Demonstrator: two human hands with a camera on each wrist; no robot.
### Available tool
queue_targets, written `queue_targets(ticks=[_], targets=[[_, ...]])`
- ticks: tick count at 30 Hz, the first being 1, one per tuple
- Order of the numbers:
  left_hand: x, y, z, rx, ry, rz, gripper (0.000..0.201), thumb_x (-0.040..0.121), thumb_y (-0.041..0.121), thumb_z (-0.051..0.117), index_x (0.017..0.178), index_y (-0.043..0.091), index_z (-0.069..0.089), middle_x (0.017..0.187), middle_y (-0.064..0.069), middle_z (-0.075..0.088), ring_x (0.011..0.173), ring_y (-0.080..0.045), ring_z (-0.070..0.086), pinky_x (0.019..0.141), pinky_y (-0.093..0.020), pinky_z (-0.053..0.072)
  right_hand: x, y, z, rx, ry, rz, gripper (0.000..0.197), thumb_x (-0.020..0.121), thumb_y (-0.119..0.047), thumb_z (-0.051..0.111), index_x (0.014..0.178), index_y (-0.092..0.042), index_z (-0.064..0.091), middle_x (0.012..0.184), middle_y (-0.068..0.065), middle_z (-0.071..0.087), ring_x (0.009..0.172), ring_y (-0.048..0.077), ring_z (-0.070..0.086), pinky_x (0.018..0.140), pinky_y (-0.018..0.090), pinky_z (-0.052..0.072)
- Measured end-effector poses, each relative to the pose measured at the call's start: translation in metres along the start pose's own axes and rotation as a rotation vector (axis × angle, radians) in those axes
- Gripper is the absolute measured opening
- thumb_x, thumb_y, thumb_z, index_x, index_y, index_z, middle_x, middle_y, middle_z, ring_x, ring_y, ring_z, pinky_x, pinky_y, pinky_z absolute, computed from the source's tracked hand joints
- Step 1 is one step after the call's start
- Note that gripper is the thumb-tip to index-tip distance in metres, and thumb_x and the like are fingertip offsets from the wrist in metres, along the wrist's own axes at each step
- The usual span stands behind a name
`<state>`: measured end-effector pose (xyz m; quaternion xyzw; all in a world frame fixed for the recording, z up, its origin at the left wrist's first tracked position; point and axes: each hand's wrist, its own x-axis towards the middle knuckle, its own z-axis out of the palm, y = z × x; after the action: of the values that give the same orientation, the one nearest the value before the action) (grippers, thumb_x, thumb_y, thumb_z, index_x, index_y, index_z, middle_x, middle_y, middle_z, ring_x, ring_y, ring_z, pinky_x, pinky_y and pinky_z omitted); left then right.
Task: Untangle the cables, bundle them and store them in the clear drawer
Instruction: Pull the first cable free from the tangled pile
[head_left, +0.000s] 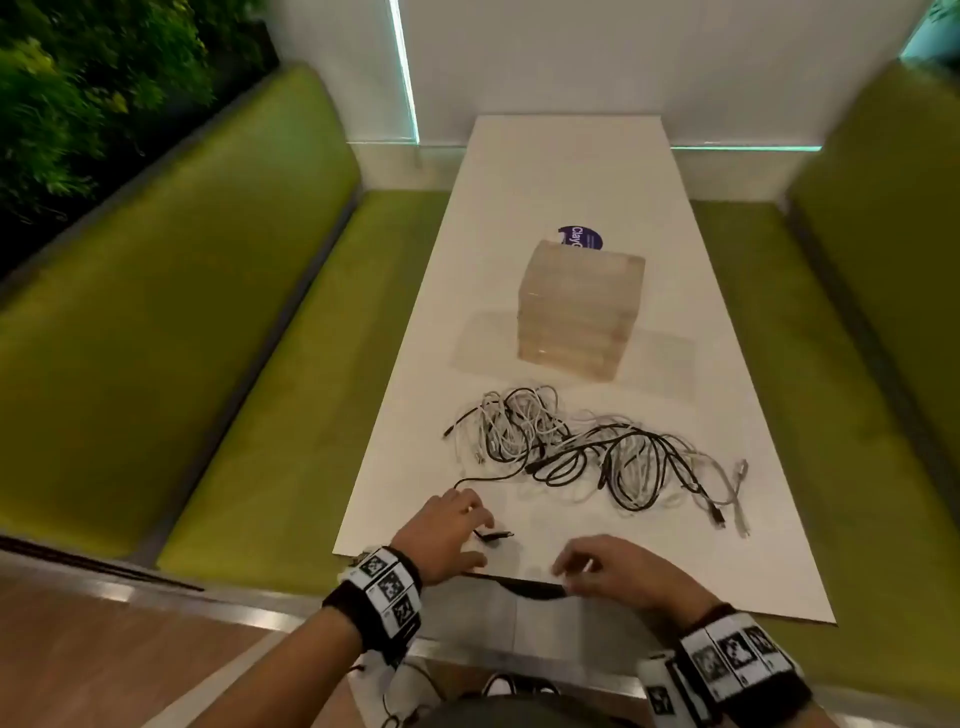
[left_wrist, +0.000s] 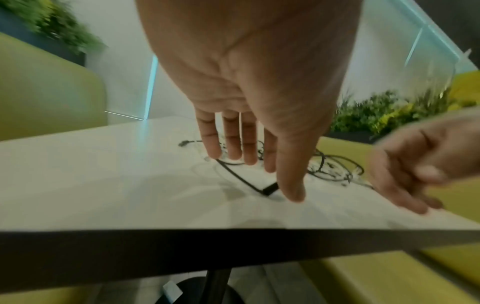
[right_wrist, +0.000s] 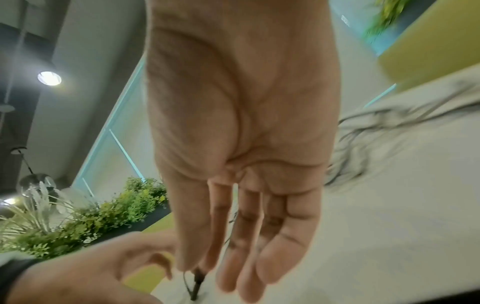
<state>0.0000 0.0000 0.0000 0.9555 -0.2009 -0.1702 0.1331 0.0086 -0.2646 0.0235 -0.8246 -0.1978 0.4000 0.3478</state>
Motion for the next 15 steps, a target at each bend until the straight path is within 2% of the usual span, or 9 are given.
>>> queue_targets(ticks=[1, 3, 6, 8, 11, 13, 15], targets=[[0.008, 0.004, 0.000, 0.032, -0.060, 0.005, 0.043, 0.085, 0.036, 0.065, 0.123, 0.019, 0.054, 0.128, -0.001, 0.046, 0.115, -0.021, 0.043, 0.093, -0.032, 0.033, 0.016, -0.003, 0.001, 0.041, 0.038, -0.014, 0.020, 0.084, -0.018, 0.067, 0.103, -0.021, 0.066, 0.093, -0.007, 0.064, 0.082, 0.009, 0.060, 0.070, 0.010, 0.045], [0.016, 0.007, 0.002, 0.071, -0.089, -0.015, 0.040, 0.082, 0.032, 0.068, 0.118, 0.017, 0.056, 0.124, -0.005, 0.048, 0.112, -0.025, 0.045, 0.089, -0.034, 0.034, 0.037, -0.013, 0.003, 0.115, 0.091, 0.019, 0.029, 0.081, -0.008, 0.068, 0.107, -0.017, 0.061, 0.092, -0.003, 0.060, 0.077, 0.011, 0.058, 0.071, 0.019, 0.050], [0.021, 0.008, 0.004, 0.133, -0.069, -0.044, 0.029, 0.089, 0.028, 0.060, 0.116, 0.017, 0.058, 0.118, -0.006, 0.053, 0.110, -0.028, 0.049, 0.085, -0.036, 0.034, 0.060, -0.022, 0.009, 0.187, 0.118, -0.006, 0.036, 0.078, 0.006, 0.062, 0.106, -0.017, 0.057, 0.090, 0.003, 0.060, 0.072, 0.011, 0.058, 0.071, 0.026, 0.053], [0.019, 0.009, 0.004, 0.159, -0.039, -0.065, 0.024, 0.092, 0.026, 0.054, 0.115, 0.019, 0.056, 0.116, -0.003, 0.057, 0.110, -0.025, 0.051, 0.090, -0.037, 0.030, 0.067, -0.020, 0.009, 0.192, 0.135, -0.023, 0.041, 0.076, 0.009, 0.060, 0.107, -0.018, 0.056, 0.090, 0.004, 0.061, 0.074, 0.013, 0.059, 0.076, 0.031, 0.054], [0.014, 0.018, 0.000, -0.181, 0.178, -0.124, 0.009, 0.096, 0.020, 0.049, 0.104, 0.019, 0.052, 0.102, 0.006, 0.067, 0.101, -0.019, 0.055, 0.102, -0.035, 0.023, 0.071, -0.024, 0.010, 0.226, 0.190, -0.049, 0.054, 0.075, 0.005, 0.065, 0.122, -0.019, 0.053, 0.100, 0.002, 0.053, 0.077, 0.011, 0.055, 0.072, 0.023, 0.050], [0.008, 0.029, -0.015, -0.607, 0.300, -0.131, 0.004, 0.098, 0.017, 0.049, 0.100, 0.020, 0.051, 0.093, 0.005, 0.070, 0.097, -0.016, 0.057, 0.099, -0.027, 0.033, 0.072, -0.030, 0.012, 0.258, 0.235, -0.128, 0.062, 0.074, -0.003, 0.073, 0.128, -0.025, 0.051, 0.111, 0.004, 0.046, 0.082, 0.009, 0.054, 0.071, 0.013, 0.048], [0.004, 0.042, -0.030, -1.035, 0.359, -0.081, 0.008, 0.097, 0.013, 0.050, 0.099, 0.021, 0.050, 0.092, -0.001, 0.071, 0.095, -0.015, 0.065, 0.090, -0.024, 0.046, 0.071, -0.041, 0.014, 0.259, 0.279, -0.230, 0.053, 0.076, -0.009, 0.076, 0.120, -0.027, 0.053, 0.115, 0.004, 0.041, 0.090, 0.008, 0.051, 0.076, 0.012, 0.047]])
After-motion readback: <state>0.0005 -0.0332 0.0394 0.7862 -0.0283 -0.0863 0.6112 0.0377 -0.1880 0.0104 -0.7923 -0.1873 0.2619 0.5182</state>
